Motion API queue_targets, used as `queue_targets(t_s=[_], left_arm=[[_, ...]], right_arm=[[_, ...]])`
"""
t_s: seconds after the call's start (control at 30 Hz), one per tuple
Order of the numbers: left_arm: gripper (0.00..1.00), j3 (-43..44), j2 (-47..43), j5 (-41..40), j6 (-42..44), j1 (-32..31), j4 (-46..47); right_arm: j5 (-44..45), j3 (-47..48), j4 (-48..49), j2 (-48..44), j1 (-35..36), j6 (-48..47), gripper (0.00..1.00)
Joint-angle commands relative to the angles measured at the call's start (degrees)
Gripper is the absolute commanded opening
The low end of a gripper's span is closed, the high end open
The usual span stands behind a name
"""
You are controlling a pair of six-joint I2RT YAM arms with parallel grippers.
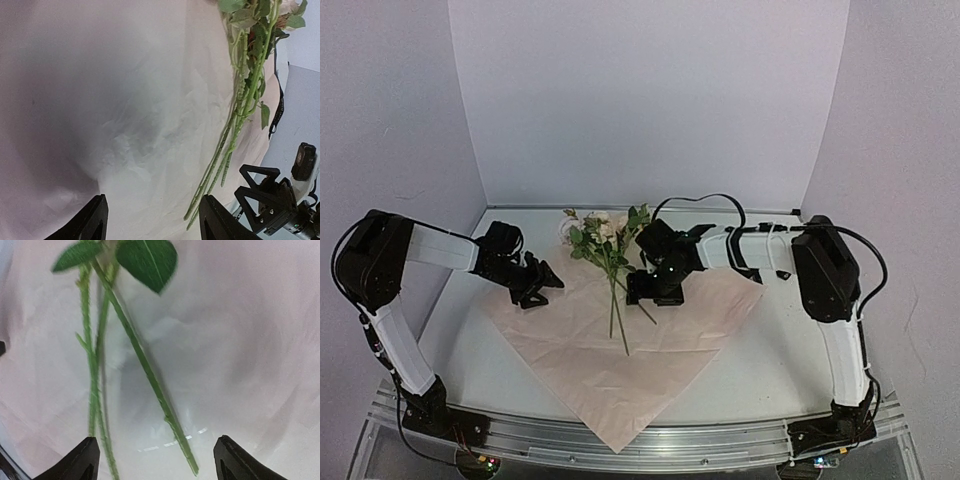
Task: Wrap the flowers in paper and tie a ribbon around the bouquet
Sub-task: Place the fake flower on the flattened wrapping paper, then adjust the fake flower on the flattened wrapping paper.
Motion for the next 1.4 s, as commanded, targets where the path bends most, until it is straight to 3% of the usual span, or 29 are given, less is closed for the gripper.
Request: queue_targets(t_s=[0.0, 0.4, 0.67, 0.97, 1.37], left_arm=[[0.64, -2.93, -2.05, -2.19, -2.03, -0.54, 1.99], [0.64, -12.14, -10.02, -5.39, -4.62, -1.32, -0.37], [0.64, -16.89, -15.06, -6.33, -6.54, -2.74, -1.63], [0.64, -16.35, -16.55, -7.48, -5.0, -2.74, -4.11], [0.64, -14.77, -15.63, -7.37, -3.31, -2.76, -5.14]], right_arm=[[1.9, -8.91, 7.89, -6.8, -0.13, 1.52, 0.84], [3.5, -27.27, 14.3, -16.15, 2.76, 7.63, 0.86], [4.64, -31.69, 13.01, -20.0, 6.2, 9.59, 0.85], [16.79, -10.59, -3.0, -11.01, 6.3, -2.53, 0.66], [18.85, 9.01, -10.4, 4.69, 6.25, -6.87, 0.53]])
